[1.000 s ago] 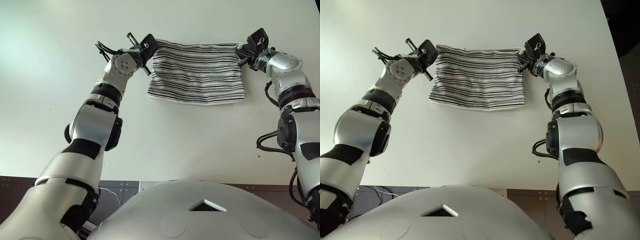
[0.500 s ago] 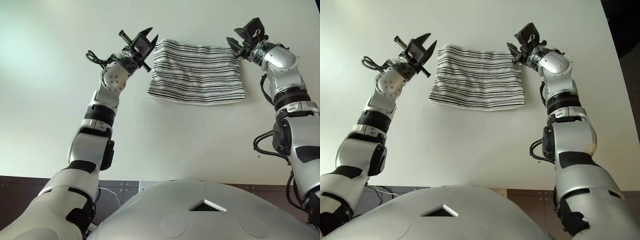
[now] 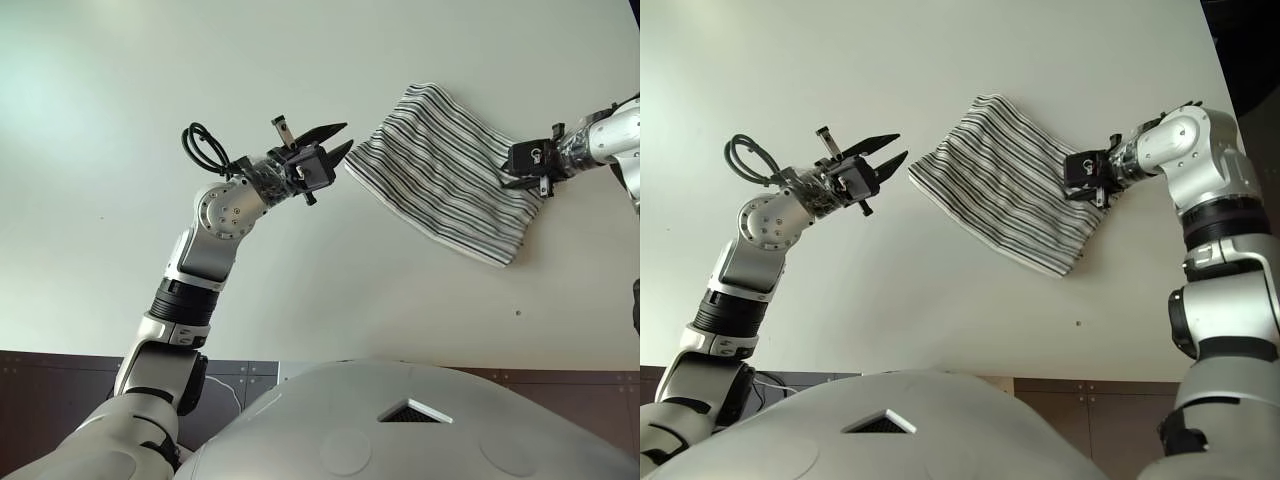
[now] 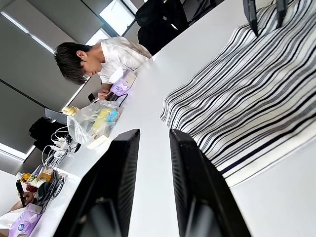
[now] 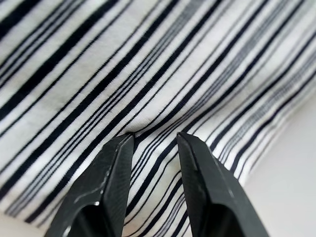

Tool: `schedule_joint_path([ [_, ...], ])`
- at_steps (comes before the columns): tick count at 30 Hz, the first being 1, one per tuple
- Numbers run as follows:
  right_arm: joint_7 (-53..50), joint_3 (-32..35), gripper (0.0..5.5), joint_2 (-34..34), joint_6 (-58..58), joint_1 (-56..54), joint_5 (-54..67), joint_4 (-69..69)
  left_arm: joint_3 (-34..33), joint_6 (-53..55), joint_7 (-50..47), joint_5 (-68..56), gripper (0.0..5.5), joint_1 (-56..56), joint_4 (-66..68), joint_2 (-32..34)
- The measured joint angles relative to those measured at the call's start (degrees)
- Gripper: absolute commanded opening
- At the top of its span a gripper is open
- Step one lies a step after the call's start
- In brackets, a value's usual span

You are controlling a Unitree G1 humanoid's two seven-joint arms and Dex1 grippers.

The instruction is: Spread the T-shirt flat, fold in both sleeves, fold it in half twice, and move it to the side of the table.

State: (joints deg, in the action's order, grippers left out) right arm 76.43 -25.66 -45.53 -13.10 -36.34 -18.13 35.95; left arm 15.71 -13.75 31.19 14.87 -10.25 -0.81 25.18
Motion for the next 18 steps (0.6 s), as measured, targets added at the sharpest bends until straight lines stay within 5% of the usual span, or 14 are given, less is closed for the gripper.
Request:
schedule_joint_path([
  [4, 11.23, -0.52, 1.59, 1.69, 20.07, 8.17, 9.45, -23.53, 2.24, 3.76, 0.17, 2.82, 1.09, -1.69, -0.88, -0.62],
  [10, 12.45, 4.09, 1.59, 2.28, 36.36, 7.42, 18.38, -35.97, 7.73, 1.69, 3.34, 5.28, 1.09, -3.57, 0.87, -0.24],
  [18, 4.92, 18.28, 1.59, -1.44, 40.95, 8.93, 26.67, -40.39, 11.89, -4.78, 7.26, 1.78, 1.09, -1.68, 6.27, -0.48],
])
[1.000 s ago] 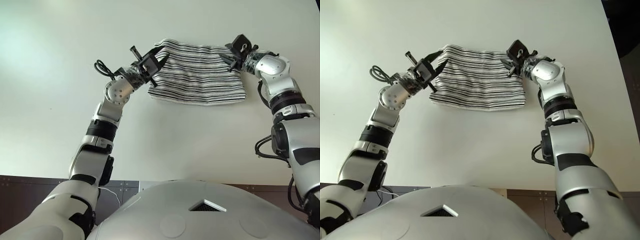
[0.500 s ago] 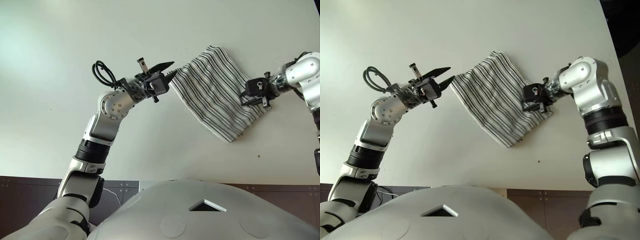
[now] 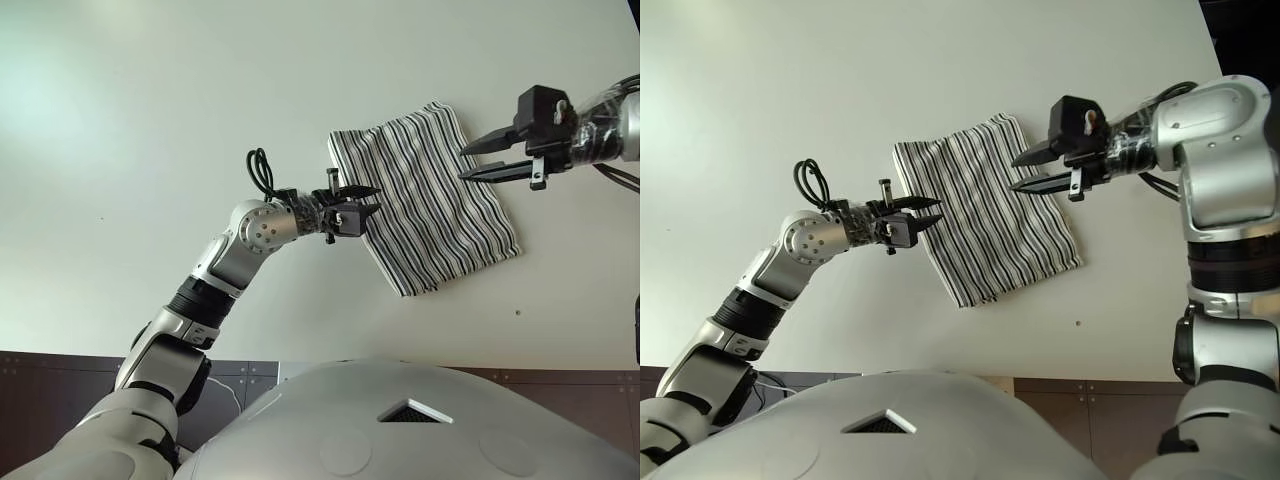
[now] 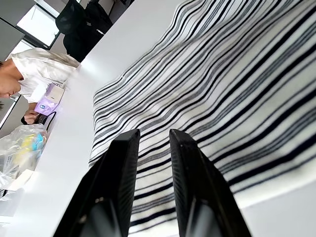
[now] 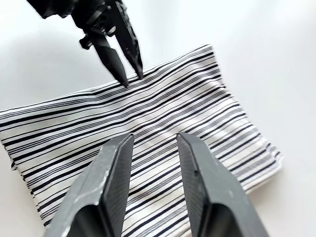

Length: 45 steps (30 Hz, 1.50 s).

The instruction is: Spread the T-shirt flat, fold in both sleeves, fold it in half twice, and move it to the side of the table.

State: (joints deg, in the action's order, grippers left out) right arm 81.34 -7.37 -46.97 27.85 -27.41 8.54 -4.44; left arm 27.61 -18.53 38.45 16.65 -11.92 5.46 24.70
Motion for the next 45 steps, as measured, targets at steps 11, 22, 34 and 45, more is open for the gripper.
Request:
schedule_joint_path([
  [11, -6.94, 6.61, 1.59, -3.95, 0.51, 12.84, 5.22, -9.02, 1.42, -7.31, 5.47, -0.25, 1.09, 5.11, 1.67, 8.01],
  [22, -12.01, -8.53, 1.59, -7.02, -24.61, 25.14, -13.59, -2.86, -11.31, -5.4, 5.55, -12.03, 1.09, 12.2, -2.26, 16.28],
  [34, -12.14, -7.96, 1.59, -4.93, -11.56, 28.27, -2.79, -18.36, -14.18, -17.81, 7.4, -9.44, 1.09, 13.84, -3.04, 21.37],
  [45, -15.82, 19.59, 1.61, -8.16, -13.7, 45.64, 3.49, -18.24, -12.33, -33.99, 5.3, -0.78, 1.97, 30.22, -14.96, 24.3],
])
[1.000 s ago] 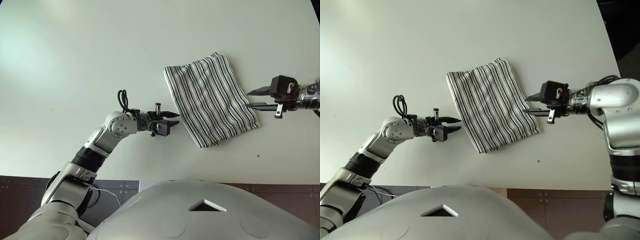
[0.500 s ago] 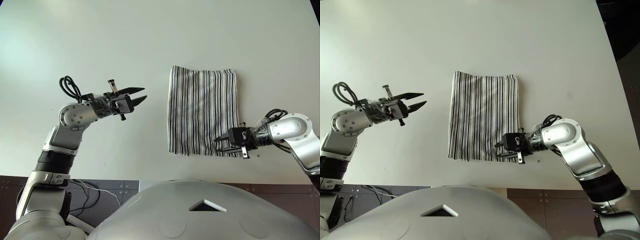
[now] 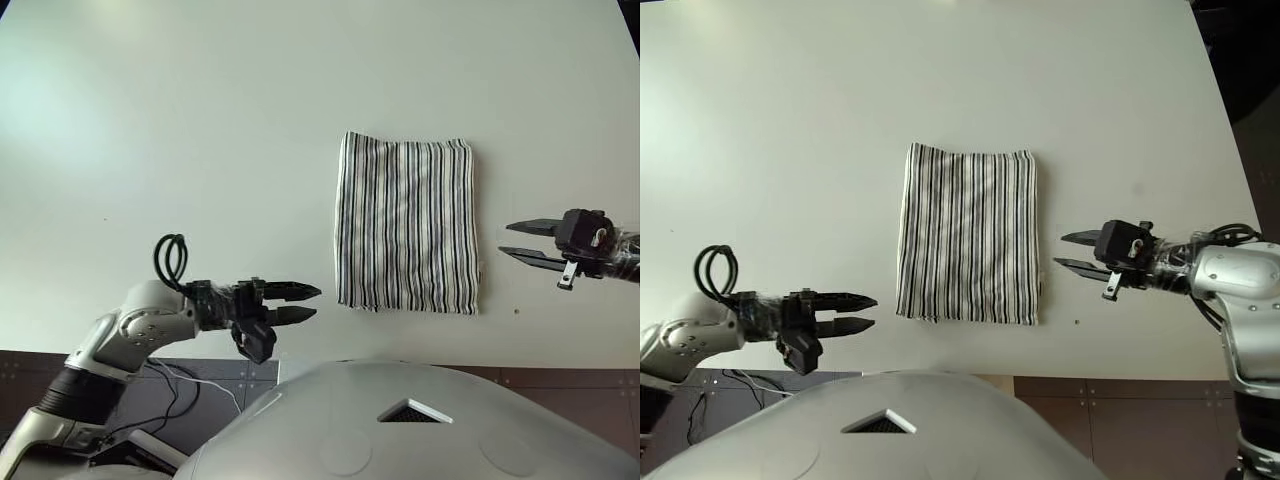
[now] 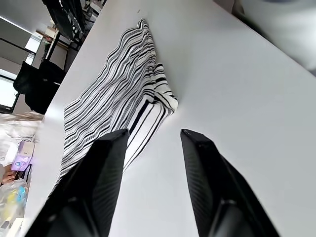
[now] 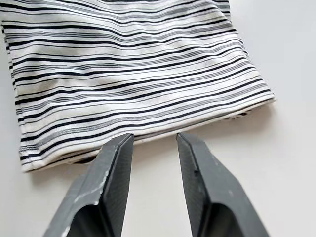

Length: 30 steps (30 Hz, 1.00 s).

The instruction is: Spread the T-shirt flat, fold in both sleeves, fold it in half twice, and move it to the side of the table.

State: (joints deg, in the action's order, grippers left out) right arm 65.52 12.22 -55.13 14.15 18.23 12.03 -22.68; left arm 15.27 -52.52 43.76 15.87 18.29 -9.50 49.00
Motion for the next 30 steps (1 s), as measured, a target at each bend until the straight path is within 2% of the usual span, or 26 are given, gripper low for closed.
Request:
schedule_joint_path([
  [2, 1.11, -0.01, 1.61, -0.7, -0.74, -1.36, 0.03, 2.17, 1.14, 0.03, -2.58, 5.4, 1.97, -0.5, 1.15, -3.71],
  [9, 2.22, -2.3, 1.61, -1.51, -1.48, -5.17, 1.21, 3.07, 3.48, -1.49, -8.16, 13.63, 1.97, -4.79, 5.77, -6.95],
  [15, 2.0, -2.59, 1.61, -1.51, -1.47, -5.5, 1.54, 2.97, 3.35, -2.24, -10.99, 14.2, 1.97, -7.34, 5.78, -6.07],
  [25, 0.8, -3.91, 1.61, -1.5, -1.33, -5.91, 1.7, 1.97, 7.81, -2.38, -10.77, 16.7, 1.97, -11.16, 8.53, -5.8],
  [30, 0.69, -3.29, 1.61, -1.51, -2.08, -2.4, 1.45, 1.82, 9.87, -1.63, -10.57, 16.62, 1.22, -11.81, 8.57, -6.14],
])
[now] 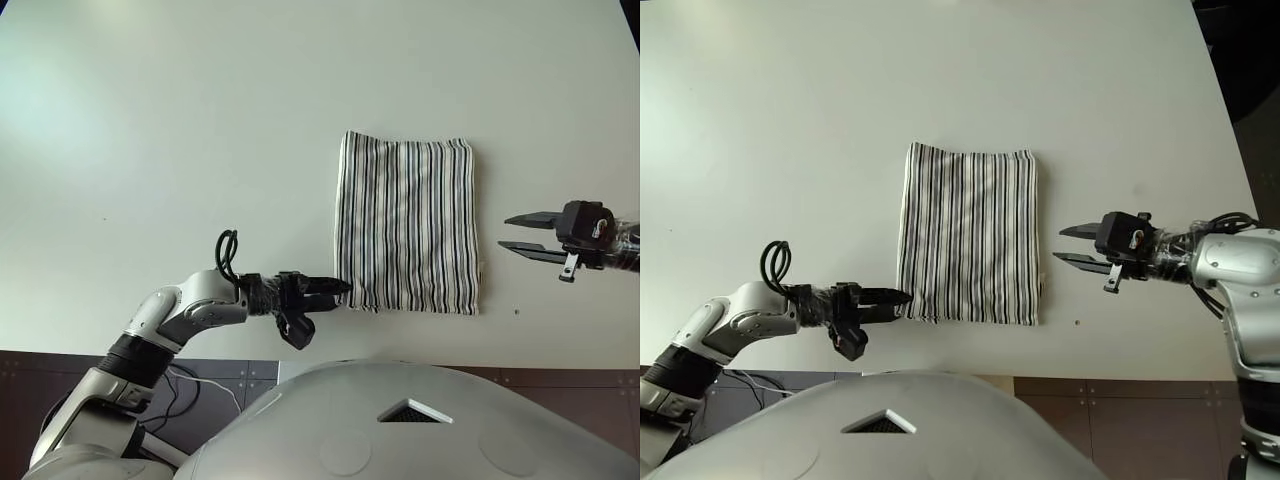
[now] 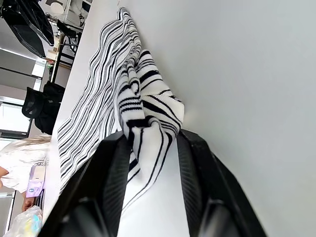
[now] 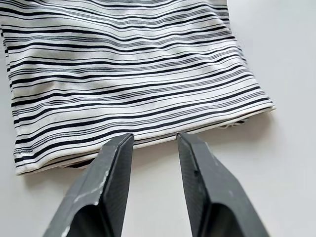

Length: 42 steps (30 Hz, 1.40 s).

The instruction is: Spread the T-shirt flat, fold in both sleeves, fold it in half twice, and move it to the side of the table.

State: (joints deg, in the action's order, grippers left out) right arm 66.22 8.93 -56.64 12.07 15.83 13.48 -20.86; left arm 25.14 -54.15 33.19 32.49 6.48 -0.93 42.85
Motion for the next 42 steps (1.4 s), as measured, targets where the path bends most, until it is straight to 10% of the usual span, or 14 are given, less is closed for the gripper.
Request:
schedule_joint_path([
  [7, -1.6, 2.85, 1.61, 0.04, -8.6, 8.04, -4.48, 0.34, 1.21, -0.18, 0.37, -3.07, 0.22, -0.91, 0.02, 0.96],
  [21, -34.06, 1.48, 2.9, 2.47, -72.88, 13.48, -47.39, 20.72, 1.7, -2.12, 0.31, -4.7, 0.1, -2.79, 2.59, 3.18],
  [42, -72.42, -14.48, 2.9, -0.02, -72.69, 3.56, -77.06, 19.86, 3.07, -2.5, 2.32, -5.39, 0.1, -5.92, 4.36, 3.26],
])
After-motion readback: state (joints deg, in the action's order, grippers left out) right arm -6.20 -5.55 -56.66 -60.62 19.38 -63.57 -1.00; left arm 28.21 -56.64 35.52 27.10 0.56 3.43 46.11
